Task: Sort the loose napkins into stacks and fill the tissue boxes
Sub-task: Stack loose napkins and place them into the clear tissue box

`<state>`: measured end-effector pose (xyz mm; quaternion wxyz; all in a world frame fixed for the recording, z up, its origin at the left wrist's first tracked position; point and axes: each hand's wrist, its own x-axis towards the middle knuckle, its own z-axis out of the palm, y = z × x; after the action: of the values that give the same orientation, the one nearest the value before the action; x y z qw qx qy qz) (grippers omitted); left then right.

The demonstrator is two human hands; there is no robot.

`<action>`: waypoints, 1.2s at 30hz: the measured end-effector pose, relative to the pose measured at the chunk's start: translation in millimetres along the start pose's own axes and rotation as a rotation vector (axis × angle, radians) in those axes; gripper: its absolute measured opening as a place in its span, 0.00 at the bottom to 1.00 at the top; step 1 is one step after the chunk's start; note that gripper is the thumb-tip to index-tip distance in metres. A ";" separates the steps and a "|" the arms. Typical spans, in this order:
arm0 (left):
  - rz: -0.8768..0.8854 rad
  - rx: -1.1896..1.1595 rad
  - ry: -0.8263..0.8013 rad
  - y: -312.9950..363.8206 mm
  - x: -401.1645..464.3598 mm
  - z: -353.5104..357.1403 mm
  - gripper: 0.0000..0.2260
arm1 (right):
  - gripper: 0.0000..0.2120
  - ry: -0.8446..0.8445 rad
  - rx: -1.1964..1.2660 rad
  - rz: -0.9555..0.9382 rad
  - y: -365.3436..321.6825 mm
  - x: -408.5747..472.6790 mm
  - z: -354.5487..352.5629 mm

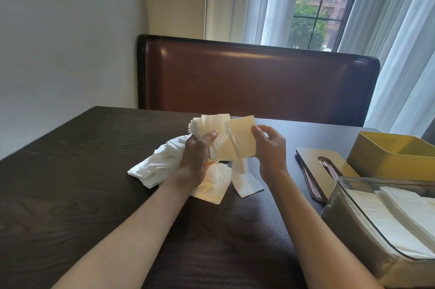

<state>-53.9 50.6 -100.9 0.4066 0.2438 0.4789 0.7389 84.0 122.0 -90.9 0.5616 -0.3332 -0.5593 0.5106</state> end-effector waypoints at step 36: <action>0.253 -0.028 -0.132 -4.4 -14.5 13.1 0.07 | 0.09 -0.360 0.015 0.151 -6.4 -17.3 21.5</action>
<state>-34.5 46.0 -98.9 0.3441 0.3449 0.4063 0.7730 67.0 99.7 -86.7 0.4151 -0.2733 -0.6205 0.6067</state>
